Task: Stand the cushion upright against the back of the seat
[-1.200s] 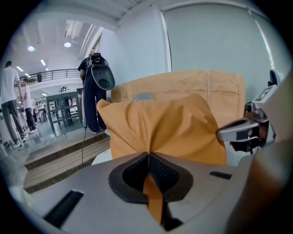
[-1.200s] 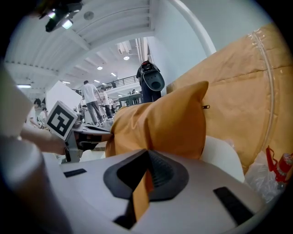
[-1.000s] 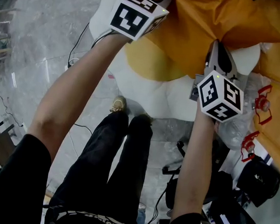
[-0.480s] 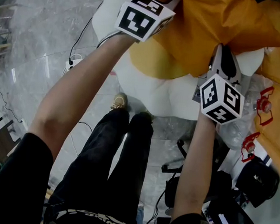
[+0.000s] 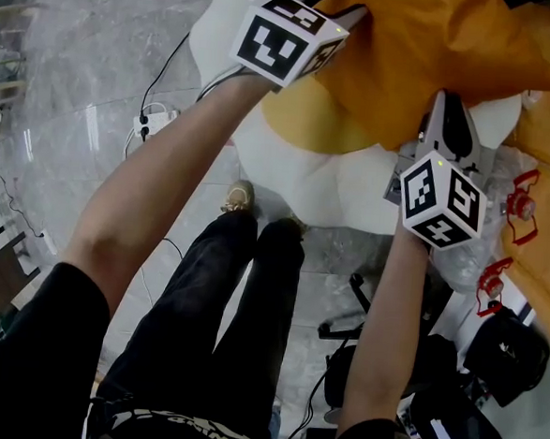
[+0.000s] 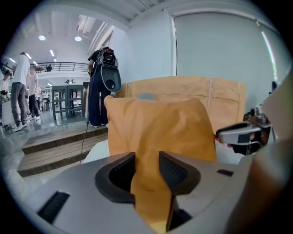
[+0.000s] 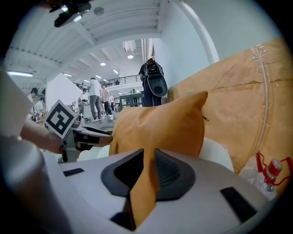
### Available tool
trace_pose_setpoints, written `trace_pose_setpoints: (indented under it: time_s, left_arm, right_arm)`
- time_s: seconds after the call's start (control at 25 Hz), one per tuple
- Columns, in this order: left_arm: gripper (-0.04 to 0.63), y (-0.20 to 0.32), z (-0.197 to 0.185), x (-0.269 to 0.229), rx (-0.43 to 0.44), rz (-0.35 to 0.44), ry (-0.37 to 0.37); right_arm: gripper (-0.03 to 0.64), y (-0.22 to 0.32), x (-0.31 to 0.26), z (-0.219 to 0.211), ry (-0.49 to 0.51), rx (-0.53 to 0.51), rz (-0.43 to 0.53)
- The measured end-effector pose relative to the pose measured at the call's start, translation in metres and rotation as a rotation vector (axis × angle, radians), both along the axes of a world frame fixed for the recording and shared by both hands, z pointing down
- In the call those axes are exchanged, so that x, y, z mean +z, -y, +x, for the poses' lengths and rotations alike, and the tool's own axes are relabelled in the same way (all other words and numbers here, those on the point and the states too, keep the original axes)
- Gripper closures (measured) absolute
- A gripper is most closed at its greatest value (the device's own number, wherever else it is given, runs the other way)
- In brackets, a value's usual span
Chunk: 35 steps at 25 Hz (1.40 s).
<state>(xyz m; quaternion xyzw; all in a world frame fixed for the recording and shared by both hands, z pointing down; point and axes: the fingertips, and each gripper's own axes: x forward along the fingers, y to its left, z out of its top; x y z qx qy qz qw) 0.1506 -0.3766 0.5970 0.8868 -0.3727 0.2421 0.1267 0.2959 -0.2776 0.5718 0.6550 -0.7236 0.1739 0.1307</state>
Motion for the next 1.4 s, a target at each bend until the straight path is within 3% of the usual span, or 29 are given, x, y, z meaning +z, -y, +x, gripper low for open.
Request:
trace_pose_setpoints:
  time_s: [0.16, 0.32, 0.48, 0.56, 0.68, 1.04, 1.2, 1.4]
  left_arm:
    - [0.448, -0.011, -0.007, -0.011, -0.011, 0.001, -0.019]
    - [0.577, -0.036, -0.009, -0.035, 0.016, -0.045, -0.065]
    - [0.588, -0.075, -0.013, -0.071, 0.071, -0.133, -0.163]
    - [0.588, -0.105, -0.018, -0.095, 0.114, -0.149, -0.160]
    - [0.588, -0.150, -0.032, -0.141, 0.169, -0.136, -0.150]
    - [0.588, -0.279, -0.077, -0.282, 0.205, -0.071, -0.227]
    - [0.588, -0.316, -0.090, -0.345, 0.195, -0.032, -0.306]
    - [0.588, -0.359, -0.090, -0.390, 0.220, -0.017, -0.328]
  right_arm:
    - [0.560, -0.005, -0.012, -0.008, -0.022, -0.015, 0.004]
    - [0.560, -0.018, -0.026, -0.020, -0.070, -0.052, -0.022]
    - [0.561, -0.044, -0.050, -0.038, -0.076, -0.096, -0.039]
    - [0.580, -0.064, -0.068, -0.049, -0.061, -0.117, -0.050]
    - [0.592, -0.098, -0.105, -0.068, -0.021, -0.145, -0.061]
    - [0.594, -0.195, -0.240, -0.111, 0.117, -0.267, -0.034]
    - [0.594, -0.234, -0.294, -0.127, 0.166, -0.270, -0.001]
    - [0.594, -0.273, -0.332, -0.138, 0.167, -0.271, 0.026]
